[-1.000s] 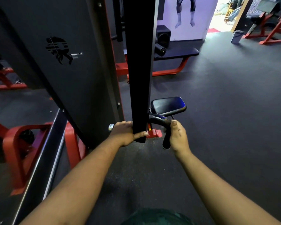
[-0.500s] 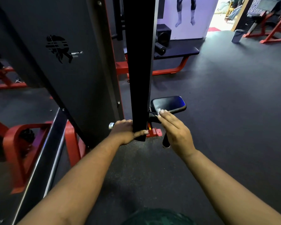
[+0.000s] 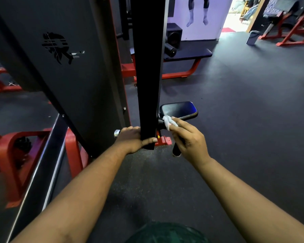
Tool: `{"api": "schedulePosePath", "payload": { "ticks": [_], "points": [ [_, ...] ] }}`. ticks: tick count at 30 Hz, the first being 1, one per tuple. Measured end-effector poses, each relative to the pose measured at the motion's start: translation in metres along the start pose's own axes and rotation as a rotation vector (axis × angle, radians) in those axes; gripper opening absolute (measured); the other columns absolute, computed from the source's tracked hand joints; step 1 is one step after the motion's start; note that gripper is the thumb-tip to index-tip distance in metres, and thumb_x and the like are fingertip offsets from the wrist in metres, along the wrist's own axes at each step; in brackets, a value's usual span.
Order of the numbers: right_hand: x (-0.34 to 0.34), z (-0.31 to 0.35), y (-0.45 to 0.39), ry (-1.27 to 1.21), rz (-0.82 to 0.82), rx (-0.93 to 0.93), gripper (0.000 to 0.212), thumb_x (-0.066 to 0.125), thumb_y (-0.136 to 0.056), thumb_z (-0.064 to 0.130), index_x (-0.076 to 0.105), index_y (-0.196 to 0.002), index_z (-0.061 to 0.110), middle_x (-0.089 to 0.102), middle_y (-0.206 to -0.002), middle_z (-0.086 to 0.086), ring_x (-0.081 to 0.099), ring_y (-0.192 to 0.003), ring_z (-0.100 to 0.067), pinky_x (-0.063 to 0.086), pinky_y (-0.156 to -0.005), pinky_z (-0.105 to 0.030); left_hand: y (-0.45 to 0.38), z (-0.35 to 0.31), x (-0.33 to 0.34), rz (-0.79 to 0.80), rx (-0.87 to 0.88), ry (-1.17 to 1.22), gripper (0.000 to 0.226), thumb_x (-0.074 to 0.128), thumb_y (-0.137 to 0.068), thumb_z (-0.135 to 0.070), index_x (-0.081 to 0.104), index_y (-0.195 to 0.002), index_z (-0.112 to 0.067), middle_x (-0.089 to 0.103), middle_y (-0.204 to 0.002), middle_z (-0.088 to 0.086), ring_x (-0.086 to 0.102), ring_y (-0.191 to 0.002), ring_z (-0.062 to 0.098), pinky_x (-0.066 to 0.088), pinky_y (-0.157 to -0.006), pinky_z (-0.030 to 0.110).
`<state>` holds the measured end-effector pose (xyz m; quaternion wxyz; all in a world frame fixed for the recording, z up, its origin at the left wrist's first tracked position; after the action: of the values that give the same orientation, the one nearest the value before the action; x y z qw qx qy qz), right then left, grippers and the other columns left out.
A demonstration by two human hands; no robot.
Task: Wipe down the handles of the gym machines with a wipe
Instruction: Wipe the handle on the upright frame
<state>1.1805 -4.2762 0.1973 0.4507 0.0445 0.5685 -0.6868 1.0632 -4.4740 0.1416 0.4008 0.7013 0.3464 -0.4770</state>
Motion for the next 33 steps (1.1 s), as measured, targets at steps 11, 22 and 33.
{"api": "schedulePosePath", "payload": {
  "ticks": [11,22,33],
  "points": [
    [0.024,0.008,-0.013,0.166,0.127,-0.003,0.039,0.054,-0.099,0.004,0.061,-0.138,0.008,0.062,-0.136,-0.010,0.059,-0.125,-0.029,0.050,-0.101,-0.046,0.000,0.000,-0.003,-0.045,0.039,-0.018,0.088,0.037,-0.082,-0.089,0.056,-0.141,-0.026,0.065,-0.130,0.003,0.058,-0.121,0.026,0.044,-0.098,0.038],
    [0.034,0.019,-0.037,0.244,0.173,0.048,0.032,0.051,-0.101,0.019,0.064,-0.128,0.005,0.067,-0.118,-0.015,0.064,-0.106,-0.036,0.051,-0.095,-0.047,0.001,-0.003,-0.002,-0.036,0.034,-0.048,0.095,0.029,-0.080,-0.091,0.055,-0.142,-0.024,0.063,-0.131,0.005,0.056,-0.120,0.026,0.042,-0.098,0.038],
    [0.014,-0.006,-0.018,0.093,0.099,0.003,0.034,0.055,-0.102,0.007,0.062,-0.136,0.006,0.066,-0.133,-0.009,0.059,-0.125,-0.022,0.051,-0.101,-0.044,0.000,-0.003,-0.002,-0.030,0.034,-0.063,0.103,0.022,-0.075,-0.095,0.053,-0.143,-0.026,0.062,-0.137,0.004,0.054,-0.126,0.027,0.041,-0.101,0.039]
  ]
}}
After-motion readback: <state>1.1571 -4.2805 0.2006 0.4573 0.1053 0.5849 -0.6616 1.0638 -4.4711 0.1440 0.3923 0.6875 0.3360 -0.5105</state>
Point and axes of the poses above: each hand's wrist, its own y-axis away from the middle knuckle, its own x-axis out of the palm, z = x × y, the point moved 4 cm from there along -y, towards the middle knuckle
